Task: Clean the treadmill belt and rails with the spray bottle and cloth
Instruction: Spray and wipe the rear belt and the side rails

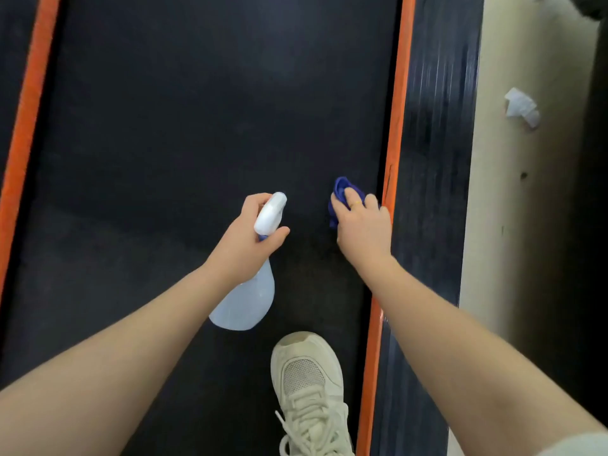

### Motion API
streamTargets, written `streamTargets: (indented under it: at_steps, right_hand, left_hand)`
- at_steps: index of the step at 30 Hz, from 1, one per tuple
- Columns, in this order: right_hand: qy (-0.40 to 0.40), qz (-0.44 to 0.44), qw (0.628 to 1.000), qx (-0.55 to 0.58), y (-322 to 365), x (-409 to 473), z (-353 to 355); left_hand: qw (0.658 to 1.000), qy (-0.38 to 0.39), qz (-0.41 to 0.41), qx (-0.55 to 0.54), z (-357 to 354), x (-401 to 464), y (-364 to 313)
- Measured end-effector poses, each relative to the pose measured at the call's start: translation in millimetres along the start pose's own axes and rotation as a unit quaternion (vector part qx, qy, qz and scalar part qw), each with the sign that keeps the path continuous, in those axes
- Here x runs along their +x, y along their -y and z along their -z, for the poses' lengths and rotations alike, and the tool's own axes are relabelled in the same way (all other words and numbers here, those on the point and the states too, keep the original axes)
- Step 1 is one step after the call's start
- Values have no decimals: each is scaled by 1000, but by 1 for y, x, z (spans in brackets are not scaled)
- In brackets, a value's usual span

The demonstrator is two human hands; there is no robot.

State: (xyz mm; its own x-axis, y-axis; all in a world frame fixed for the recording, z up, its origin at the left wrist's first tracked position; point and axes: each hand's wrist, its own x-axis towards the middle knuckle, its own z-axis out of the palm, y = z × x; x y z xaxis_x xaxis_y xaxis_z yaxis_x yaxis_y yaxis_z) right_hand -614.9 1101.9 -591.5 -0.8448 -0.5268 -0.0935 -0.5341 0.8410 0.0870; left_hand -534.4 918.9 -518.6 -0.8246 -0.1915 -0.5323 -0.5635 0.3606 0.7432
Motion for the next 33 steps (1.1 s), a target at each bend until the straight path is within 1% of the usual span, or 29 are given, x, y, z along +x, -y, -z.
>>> streamTargets:
  at_steps: [3,5,6,7,8,9,11,12,13,14,17,18,20,21,22,24,25,26,27,29,31,33]
  right_hand:
    - [25,66,997,37,2,-48,-3]
    - [10,132,991,17,-9,-56,-5]
    - [-1,150,989,-8,-17,-51,-8]
    - [-8,143,989,-24,-21,-41,-7]
    - [-19,114,993,-35,-23,-28,-4]
    - [-11,77,996,-39,-23,-12,3]
    - [62,-4,998,-16,-18,7,6]
    - [83,-29,996,1,-14,5,6]
    - [72,-35,997,11,-9,-2,6]
    - [59,-16,998,16,-3,-13,8]
    - [57,79,995,30,4,-50,6]
    - [56,88,994,31,2,-51,2]
    - [36,66,997,30,0,-30,1]
    - [25,45,999,11,0,-16,4]
    - [29,33,999,-9,1,-2,9]
    - [86,15,996,3,0,16,5]
    - [98,9,995,12,-1,14,4]
    - [78,8,997,16,0,7,6]
    - [48,18,998,24,1,-5,8]
    - [22,75,996,52,2,-46,-1]
    - [20,139,987,72,-2,-85,-8]
    - [11,177,982,68,-9,-85,-7]
  left_hand:
    - [1000,17,-3,13,-2,-2,-6]
    - [1000,14,-4,12,-5,-2,-6]
    - [1000,12,-5,11,-7,-3,-6]
    - [1000,11,-9,12,-9,-4,-6]
    - [1000,10,-15,13,-11,-5,-5]
    - [1000,5,-20,12,-11,-6,-3]
    - [1000,-7,-24,10,-11,-8,0]
    - [1000,-8,-23,10,-10,-10,-1]
    - [1000,-7,-22,12,-9,-10,-1]
    - [1000,-6,-19,12,-7,-11,-2]
    - [1000,0,-6,18,-2,-9,-4]
    - [1000,-2,-3,20,-2,-8,-4]
    - [1000,-11,-2,27,-3,-4,-2]
    - [999,-17,-5,27,-5,-2,-1]
    - [999,-25,-6,23,-6,-1,0]
    - [999,-31,-6,17,-6,-1,1]
    - [999,-30,-6,17,-6,-3,1]
    - [999,-29,-6,16,-5,-4,0]
    - [1000,-28,-5,13,-3,-6,0]
    - [1000,-23,-3,5,0,-9,0]
    - [1000,-20,1,3,0,-11,2]
    - [1000,-20,11,0,-1,-12,7]
